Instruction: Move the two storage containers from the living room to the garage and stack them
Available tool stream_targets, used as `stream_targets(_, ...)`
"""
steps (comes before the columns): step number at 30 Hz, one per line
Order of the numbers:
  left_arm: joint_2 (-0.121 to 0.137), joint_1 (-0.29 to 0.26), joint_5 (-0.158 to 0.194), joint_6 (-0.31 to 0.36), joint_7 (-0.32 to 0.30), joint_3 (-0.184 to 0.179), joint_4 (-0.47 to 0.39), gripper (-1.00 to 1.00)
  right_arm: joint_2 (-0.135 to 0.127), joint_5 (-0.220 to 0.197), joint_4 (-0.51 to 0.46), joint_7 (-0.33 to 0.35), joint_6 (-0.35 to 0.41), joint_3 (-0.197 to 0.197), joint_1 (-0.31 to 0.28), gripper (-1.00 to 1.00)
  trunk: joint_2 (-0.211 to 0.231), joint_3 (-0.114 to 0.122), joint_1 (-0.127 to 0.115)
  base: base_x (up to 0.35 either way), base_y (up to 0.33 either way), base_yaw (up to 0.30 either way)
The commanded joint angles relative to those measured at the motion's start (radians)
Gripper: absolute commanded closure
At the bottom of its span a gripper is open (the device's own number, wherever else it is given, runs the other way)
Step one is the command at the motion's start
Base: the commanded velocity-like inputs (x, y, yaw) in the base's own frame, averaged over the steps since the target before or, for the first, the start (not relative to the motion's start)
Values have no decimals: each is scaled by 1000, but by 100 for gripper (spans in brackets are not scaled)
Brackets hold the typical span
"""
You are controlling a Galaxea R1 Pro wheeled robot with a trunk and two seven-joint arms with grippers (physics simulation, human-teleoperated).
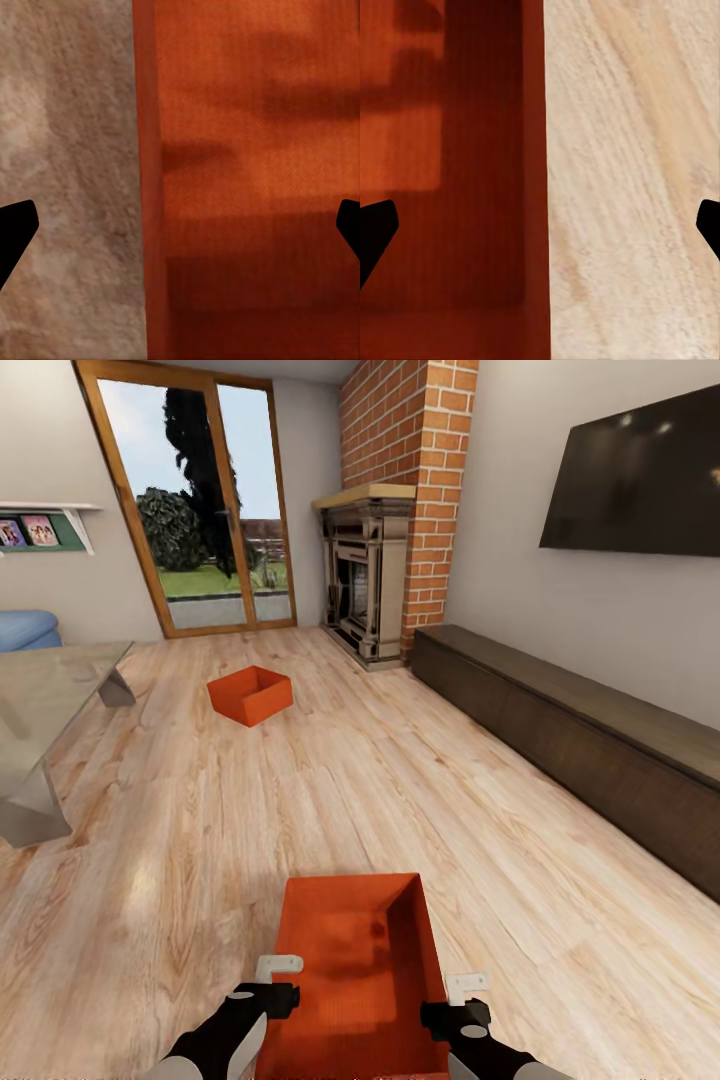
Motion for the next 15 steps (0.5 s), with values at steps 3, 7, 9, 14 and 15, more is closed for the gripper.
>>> stream_targets(3, 0, 0, 4, 6, 6, -6, -2, -100, 0, -10, -1, -4, -3, 9, 0, -100, -22, -10, 11, 0, 0, 0)
stream_targets(7, 1, 0, 4, 6, 6, -6, -2, -100, -1, -10, -1, -4, -3, 9, 0, -100, -50, -23, 27, 0, 0, 0)
stream_targets(9, 2, 0, 4, 6, 6, -6, -2, -100, -1, -10, -1, -4, -3, 9, 0, -100, -64, -29, 34, 0, 0, 0)
stream_targets(14, 2, 0, 4, 6, 6, -6, -2, -100, -1, -10, -1, -4, -3, 9, 0, -100, -92, -42, 50, 0, 0, 0)
stream_targets(15, 2, 0, 4, 6, 6, -6, -2, -100, -1, -10, -1, -4, -3, 9, 0, -100, -92, -42, 50, 0, 0, 0)
